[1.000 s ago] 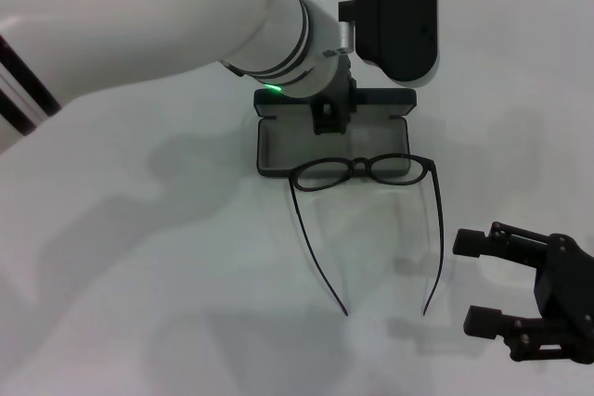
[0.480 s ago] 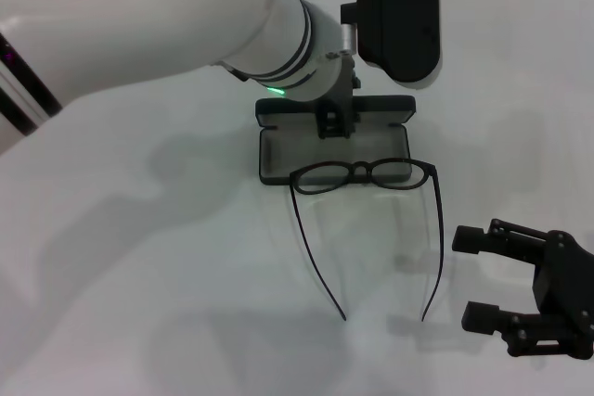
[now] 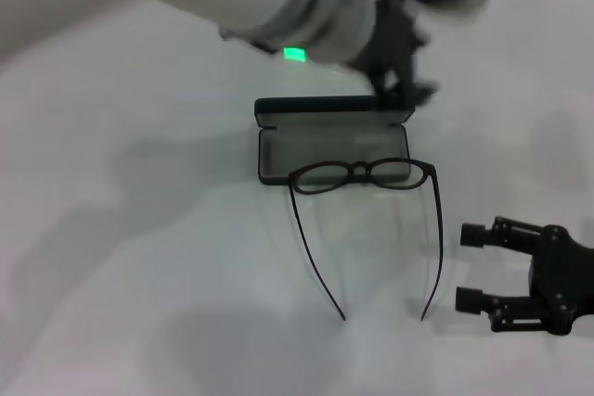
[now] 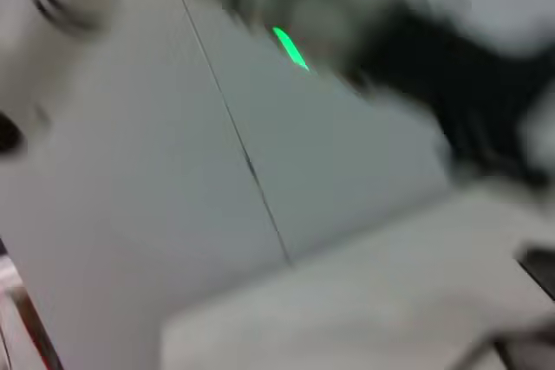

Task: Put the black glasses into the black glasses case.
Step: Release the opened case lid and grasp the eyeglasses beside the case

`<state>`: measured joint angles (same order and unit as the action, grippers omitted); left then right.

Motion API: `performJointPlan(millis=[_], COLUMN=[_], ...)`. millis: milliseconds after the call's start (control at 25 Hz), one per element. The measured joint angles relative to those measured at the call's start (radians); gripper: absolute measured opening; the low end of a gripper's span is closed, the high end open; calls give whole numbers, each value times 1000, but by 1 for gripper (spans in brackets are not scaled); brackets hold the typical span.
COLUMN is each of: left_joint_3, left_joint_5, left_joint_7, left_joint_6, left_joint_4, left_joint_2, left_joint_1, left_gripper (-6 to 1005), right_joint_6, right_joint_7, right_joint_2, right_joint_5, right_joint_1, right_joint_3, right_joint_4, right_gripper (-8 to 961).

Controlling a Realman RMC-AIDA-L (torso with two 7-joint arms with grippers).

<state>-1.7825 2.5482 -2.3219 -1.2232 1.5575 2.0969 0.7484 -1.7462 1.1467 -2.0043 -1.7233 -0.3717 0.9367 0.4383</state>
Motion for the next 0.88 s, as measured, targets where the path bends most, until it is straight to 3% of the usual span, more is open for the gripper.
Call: performJointPlan(millis=[200,360,480,600,720,880], left_joint_3=[195,299,373,441,518,632], left_joint_5=[-322,-645,-923,-1070,-1091,-1090], left_joint_7=[69,218,391,510,570,688], left_joint_6=[23,73,60,-22,-192,-467], left_joint_4=[236,263,193,74,-80,-346], left_joint_2=[-3,-3,-3,-4,-6,-14], left_joint_1=[-189,-361,-487,-551,-551,-507], left_gripper=[475,473,462,412,341,277], right_joint_6=[7,-29,-38,-48,-77,-134], right_joint_7=[112,275,438,620,751,879], right_joint_2=[-10,-9,-12,-11,-9,-9], right_joint_5=[-88,-106,-161,-229,-327,-467], right_joint_1=[5,22,34,29,-19,-188], right_joint_3=[24,91,116,145,168,179], right_joint_4=[211,467,677,870,1015,1036], right_gripper=[853,851,849,847,825,810])
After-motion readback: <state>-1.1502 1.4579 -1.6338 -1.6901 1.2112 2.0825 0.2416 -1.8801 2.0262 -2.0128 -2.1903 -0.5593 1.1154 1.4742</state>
